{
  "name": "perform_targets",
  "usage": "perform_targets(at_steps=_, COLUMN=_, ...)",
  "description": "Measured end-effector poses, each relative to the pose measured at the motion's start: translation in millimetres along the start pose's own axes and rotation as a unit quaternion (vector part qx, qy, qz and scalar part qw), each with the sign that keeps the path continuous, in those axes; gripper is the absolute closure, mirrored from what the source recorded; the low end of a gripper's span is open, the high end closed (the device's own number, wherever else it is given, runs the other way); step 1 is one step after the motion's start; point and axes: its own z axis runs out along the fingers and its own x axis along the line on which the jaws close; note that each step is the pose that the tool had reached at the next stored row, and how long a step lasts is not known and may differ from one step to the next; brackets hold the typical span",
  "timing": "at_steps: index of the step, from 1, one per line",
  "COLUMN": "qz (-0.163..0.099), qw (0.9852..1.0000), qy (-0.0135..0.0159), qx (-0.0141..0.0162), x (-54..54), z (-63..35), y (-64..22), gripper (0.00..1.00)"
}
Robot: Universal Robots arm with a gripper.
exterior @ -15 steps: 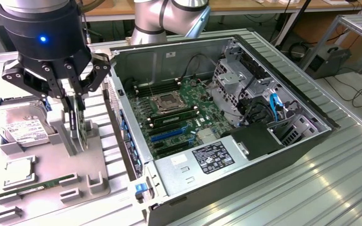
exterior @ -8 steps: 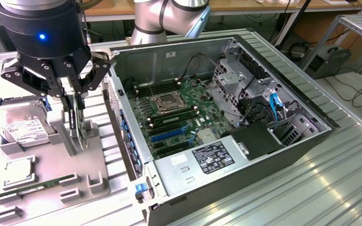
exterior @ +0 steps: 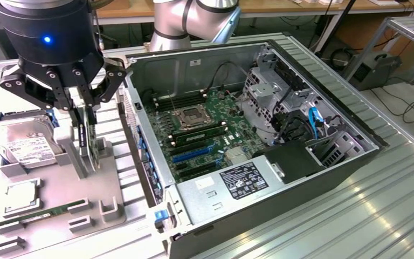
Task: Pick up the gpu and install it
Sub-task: 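Pick up the gpu and move the gpu toward the slot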
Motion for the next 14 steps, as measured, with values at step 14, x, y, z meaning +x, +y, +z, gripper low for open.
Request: perform_targets(at_steps=14, qz=0.000, qw=1.0000, qy=0.0000, qx=0.0000, x=0.0, z=-3.9, y=0.2, gripper=0.74)
